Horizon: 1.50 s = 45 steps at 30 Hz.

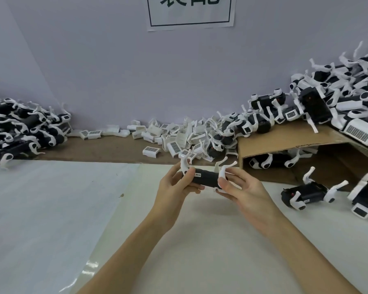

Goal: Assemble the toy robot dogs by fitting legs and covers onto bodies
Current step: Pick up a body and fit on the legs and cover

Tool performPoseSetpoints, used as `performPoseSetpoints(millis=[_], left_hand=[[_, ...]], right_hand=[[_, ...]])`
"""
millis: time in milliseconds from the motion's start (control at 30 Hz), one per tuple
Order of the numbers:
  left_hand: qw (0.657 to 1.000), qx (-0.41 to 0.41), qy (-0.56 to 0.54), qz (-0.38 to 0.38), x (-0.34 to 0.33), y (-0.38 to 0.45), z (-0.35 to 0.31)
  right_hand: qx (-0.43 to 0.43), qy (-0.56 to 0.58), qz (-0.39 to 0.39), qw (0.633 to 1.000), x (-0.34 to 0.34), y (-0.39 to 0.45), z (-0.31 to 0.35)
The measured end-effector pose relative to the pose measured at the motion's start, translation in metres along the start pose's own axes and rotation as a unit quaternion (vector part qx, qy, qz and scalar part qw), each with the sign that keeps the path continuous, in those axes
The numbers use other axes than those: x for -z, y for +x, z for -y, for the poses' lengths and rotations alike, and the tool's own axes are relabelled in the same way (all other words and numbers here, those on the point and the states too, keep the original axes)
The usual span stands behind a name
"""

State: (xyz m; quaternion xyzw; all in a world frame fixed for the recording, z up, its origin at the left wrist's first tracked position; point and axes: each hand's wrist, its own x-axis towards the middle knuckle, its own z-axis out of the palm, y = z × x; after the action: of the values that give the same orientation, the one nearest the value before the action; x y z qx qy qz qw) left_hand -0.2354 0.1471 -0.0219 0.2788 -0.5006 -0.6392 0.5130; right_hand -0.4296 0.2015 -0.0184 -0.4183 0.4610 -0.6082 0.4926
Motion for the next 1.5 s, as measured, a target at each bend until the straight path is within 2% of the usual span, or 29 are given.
performPoseSetpoints(millis=[67, 133, 200, 333, 400, 467, 533, 567, 633, 700, 767, 867, 967, 1000, 1067, 1133, 1200, 1267, 1333, 1433, 1500], left_hand=[[0.999, -0.010, -0.029, 0.011, 0.002, 0.000, -0.003], [0.997, -0.003, -0.071, 0.043, 0.005, 0.001, -0.006], [0.992, 0.012, -0.072, 0.101, 0.010, 0.001, -0.007], [0.969, 0.020, 0.022, 0.247, 0.021, 0.003, -0.009], [0.961, 0.054, 0.002, 0.271, 0.027, 0.005, -0.011], [0.964, 0.085, -0.066, 0.245, 0.029, 0.007, -0.011], [0.967, 0.113, -0.147, 0.173, 0.025, 0.009, -0.010], [0.972, 0.121, -0.150, 0.133, 0.022, 0.010, -0.009], [0.992, 0.105, -0.013, 0.067, 0.017, 0.009, -0.004], [0.986, 0.064, 0.152, 0.023, 0.012, 0.005, -0.001], [0.981, 0.033, 0.191, -0.006, 0.009, 0.002, 0.001], [0.981, -0.003, 0.195, -0.009, 0.013, 0.000, -0.003], [0.976, 0.007, 0.216, 0.016, 0.014, -0.002, -0.009], [0.971, -0.011, 0.239, 0.005, 0.012, -0.002, -0.009], [0.946, -0.100, 0.303, -0.055, 0.009, -0.002, -0.008], [0.938, -0.137, 0.317, -0.040, 0.005, -0.005, -0.007], [0.948, -0.101, 0.301, 0.036, -0.001, -0.012, -0.003], [0.952, -0.073, 0.288, 0.069, -0.004, -0.016, 0.000], [0.964, -0.067, 0.248, 0.063, -0.007, -0.017, 0.000], [0.981, -0.060, 0.184, 0.013, -0.008, -0.014, -0.002], [0.986, -0.058, 0.157, 0.016, -0.007, -0.013, -0.003]], right_hand=[[-0.041, 0.046, 0.051, 0.997, 0.000, -0.002, 0.004], [-0.160, 0.158, 0.117, 0.967, 0.004, -0.005, 0.012], [-0.228, 0.180, 0.160, 0.943, 0.011, -0.007, 0.018], [-0.243, 0.144, 0.114, 0.953, 0.020, -0.003, 0.017], [-0.213, 0.133, 0.108, 0.962, 0.019, -0.002, 0.018], [-0.163, 0.121, 0.103, 0.974, 0.018, 0.000, 0.018], [-0.107, 0.080, 0.067, 0.989, 0.017, 0.001, 0.014], [-0.081, 0.047, 0.041, 0.995, 0.017, 0.002, 0.011], [-0.042, -0.017, 0.010, 0.999, 0.016, 0.001, 0.007], [-0.008, -0.047, 0.017, 0.999, 0.014, -0.001, 0.006], [0.016, -0.058, 0.035, 0.998, 0.010, -0.004, 0.006], [0.033, -0.056, 0.027, 0.998, 0.004, -0.006, 0.005], [0.065, -0.070, 0.002, 0.995, 0.000, -0.007, 0.004], [0.081, -0.087, -0.018, 0.993, -0.001, -0.007, 0.004], [0.121, -0.133, -0.078, 0.981, -0.006, -0.008, 0.004], [0.173, -0.162, -0.110, 0.965, -0.013, -0.012, 0.001], [0.224, -0.182, -0.099, 0.952, -0.022, -0.018, -0.005], [0.254, -0.212, -0.079, 0.940, -0.031, -0.023, -0.009], [0.272, -0.236, -0.048, 0.932, -0.037, -0.027, -0.012], [0.285, -0.232, 0.022, 0.930, -0.043, -0.032, -0.014], [0.262, -0.176, 0.044, 0.948, -0.044, -0.034, -0.014]])
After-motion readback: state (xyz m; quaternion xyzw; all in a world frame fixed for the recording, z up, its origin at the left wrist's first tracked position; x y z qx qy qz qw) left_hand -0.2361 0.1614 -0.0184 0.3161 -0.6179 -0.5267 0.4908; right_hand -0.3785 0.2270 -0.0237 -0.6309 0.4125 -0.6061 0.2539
